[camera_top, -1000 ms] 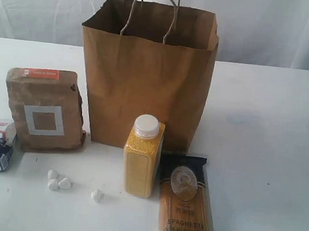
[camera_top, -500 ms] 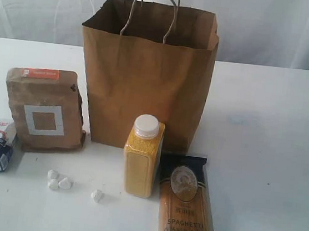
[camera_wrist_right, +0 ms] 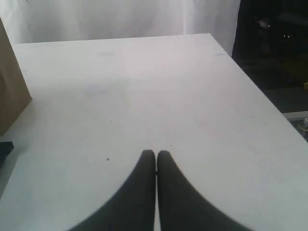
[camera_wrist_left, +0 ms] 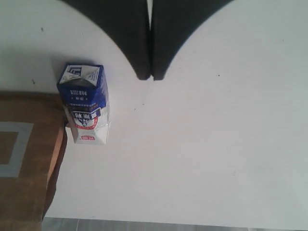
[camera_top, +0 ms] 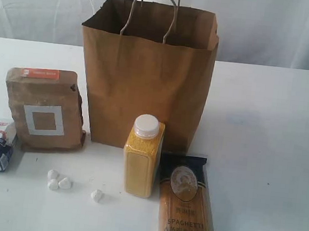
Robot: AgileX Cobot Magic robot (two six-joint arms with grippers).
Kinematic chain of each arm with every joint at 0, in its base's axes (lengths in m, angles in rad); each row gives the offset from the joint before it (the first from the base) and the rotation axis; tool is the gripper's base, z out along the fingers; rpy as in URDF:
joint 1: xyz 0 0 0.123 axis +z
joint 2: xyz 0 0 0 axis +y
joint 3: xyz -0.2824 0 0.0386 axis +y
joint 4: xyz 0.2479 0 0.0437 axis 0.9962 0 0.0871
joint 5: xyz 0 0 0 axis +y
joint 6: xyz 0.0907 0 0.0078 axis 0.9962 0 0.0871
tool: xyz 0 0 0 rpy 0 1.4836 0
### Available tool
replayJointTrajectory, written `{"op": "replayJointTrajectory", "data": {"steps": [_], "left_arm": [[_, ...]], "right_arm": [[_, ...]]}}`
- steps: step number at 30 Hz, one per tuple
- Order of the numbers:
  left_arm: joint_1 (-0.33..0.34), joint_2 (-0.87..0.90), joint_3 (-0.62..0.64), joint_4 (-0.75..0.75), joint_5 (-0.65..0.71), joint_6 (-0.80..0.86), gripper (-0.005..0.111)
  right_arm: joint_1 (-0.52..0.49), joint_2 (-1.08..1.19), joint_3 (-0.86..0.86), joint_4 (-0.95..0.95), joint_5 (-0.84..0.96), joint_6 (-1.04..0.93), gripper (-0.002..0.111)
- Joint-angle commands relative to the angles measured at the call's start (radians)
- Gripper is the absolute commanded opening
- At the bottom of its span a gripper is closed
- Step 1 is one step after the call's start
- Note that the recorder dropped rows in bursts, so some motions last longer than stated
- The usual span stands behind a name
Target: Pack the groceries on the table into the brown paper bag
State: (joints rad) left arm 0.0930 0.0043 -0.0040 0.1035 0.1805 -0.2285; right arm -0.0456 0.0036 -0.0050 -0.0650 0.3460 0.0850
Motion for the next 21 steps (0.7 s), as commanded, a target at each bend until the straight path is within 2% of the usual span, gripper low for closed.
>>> {"op": "replayJointTrajectory", "data": {"steps": [1, 7, 13, 16, 19, 21], "left_arm": [[-0.008, -0.004, 0.004, 0.010, -0.067, 0.002, 0.000], [-0.008, -0.004, 0.004, 0.010, -0.062, 0.030, 0.000], [-0.006, -0.004, 0.004, 0.010, 0.033, 0.078, 0.000], [-0.006, -0.004, 0.004, 0.010, 0.022, 0.068, 0.000], [-0.006, -0.004, 0.004, 0.010, -0.007, 0.071, 0.000], [-0.006, -0.004, 0.004, -0.002, -0.027, 0.066, 0.000]], "right_arm": [[0.005, -0.004, 0.005, -0.006, -0.007, -0.002, 0.000], [0.005, -0.004, 0.005, -0.094, -0.060, -0.065, 0.000], [0.005, -0.004, 0.005, -0.084, -0.374, -0.054, 0.000], [0.005, -0.004, 0.005, -0.084, -0.616, -0.043, 0.000], [0.005, -0.004, 0.005, -0.031, -1.008, 0.049, 0.000], [0.005, -0.004, -0.041, 0.065, -1.116, 0.083, 0.000]]}}
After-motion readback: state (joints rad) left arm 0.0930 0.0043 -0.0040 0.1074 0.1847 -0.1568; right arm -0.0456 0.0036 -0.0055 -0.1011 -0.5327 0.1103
